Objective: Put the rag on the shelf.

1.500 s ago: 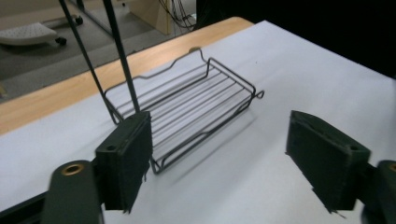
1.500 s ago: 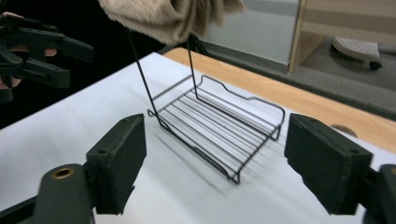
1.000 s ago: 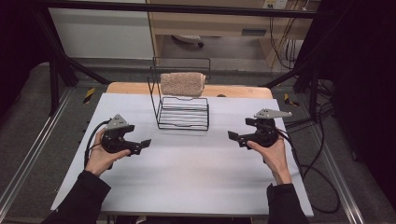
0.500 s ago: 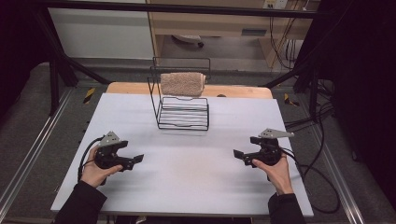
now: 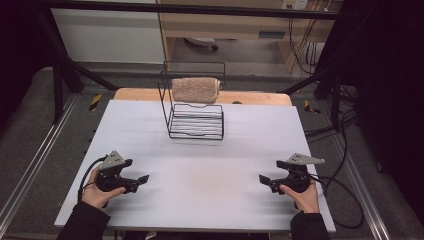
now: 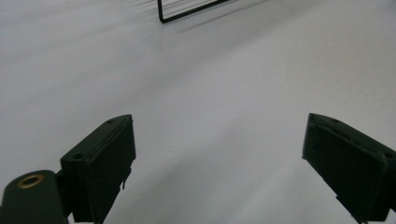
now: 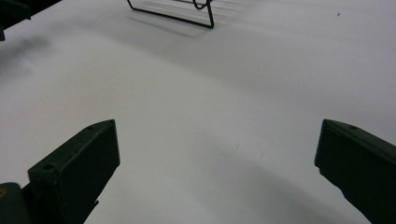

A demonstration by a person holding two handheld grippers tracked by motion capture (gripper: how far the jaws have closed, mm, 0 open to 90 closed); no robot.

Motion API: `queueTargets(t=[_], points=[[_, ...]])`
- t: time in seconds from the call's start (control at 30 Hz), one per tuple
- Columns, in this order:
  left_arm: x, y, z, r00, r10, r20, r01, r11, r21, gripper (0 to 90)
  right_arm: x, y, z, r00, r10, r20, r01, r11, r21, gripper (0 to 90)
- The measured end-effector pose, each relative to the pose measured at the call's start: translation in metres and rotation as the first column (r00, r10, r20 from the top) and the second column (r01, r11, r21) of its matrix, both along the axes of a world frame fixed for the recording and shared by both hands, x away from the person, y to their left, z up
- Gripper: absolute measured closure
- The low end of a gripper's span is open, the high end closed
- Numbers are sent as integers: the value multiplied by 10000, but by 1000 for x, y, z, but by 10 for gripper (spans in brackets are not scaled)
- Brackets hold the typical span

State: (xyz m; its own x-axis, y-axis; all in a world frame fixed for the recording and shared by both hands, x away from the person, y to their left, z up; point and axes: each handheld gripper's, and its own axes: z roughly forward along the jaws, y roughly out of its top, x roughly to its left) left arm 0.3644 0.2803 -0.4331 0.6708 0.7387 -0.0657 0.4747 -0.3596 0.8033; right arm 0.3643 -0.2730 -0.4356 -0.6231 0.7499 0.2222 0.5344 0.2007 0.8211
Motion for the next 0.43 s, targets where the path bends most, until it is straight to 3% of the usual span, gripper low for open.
queueTargets(t=[0.43], points=[[-8, 3, -6, 9999, -101, -52, 101, 9999, -58, 69, -9, -1, -10, 9995, 303, -135, -307, 9989, -350, 7]])
